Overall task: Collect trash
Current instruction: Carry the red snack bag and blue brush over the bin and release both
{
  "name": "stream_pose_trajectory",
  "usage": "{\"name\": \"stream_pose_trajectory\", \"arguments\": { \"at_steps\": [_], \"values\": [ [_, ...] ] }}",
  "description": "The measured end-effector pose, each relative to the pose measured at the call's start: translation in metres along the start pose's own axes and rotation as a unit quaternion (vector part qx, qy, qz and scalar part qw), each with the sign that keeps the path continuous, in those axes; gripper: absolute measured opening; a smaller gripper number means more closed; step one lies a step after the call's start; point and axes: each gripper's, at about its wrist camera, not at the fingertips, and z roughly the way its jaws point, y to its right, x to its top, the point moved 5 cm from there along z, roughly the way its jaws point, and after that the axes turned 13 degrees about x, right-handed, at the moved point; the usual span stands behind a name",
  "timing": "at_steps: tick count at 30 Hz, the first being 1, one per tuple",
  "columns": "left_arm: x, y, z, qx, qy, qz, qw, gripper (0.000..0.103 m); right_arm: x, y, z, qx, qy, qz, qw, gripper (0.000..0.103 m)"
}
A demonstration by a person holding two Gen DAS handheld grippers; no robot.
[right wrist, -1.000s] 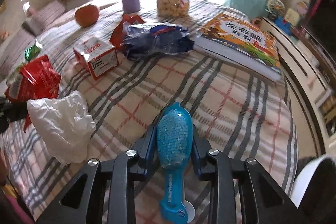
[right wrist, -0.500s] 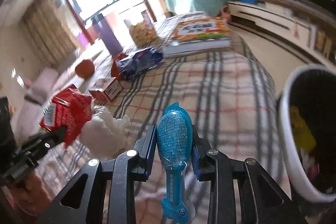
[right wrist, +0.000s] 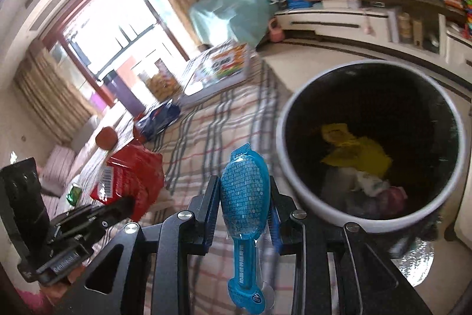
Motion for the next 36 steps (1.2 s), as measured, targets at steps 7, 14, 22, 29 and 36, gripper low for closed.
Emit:
{"name": "stream_pose_trajectory", "arguments": {
  "at_steps": [7,14,22,29,36],
  "values": [
    [0.009,0.035,0.013,-0.015,-0.004,0.029,0.9995,0.004,0.006,0.024,-0.025,-0.020,0.025,0.017,0.999,0.030],
    [0.018,0.061,0.024,-0.023,-0.006,0.050,0.9985,0.004,0.013,0.046,-0.043,-0.036,0.040,0.031,0.998,0.030],
    [0.030,0.081,0.040,-0.026,-0.012,0.065,0.9975,0.004,0.021,0.062,-0.051,-0.051,0.047,0.037,0.997,0.030],
    [0.040,0.094,0.048,-0.028,-0.014,0.075,0.9967,0.004,0.031,0.074,-0.050,-0.064,0.049,0.045,0.996,0.030],
    [0.050,0.101,0.061,-0.028,-0.024,0.078,0.9963,0.004,0.039,0.085,-0.045,-0.075,0.046,0.048,0.995,0.030]
  ]
}}
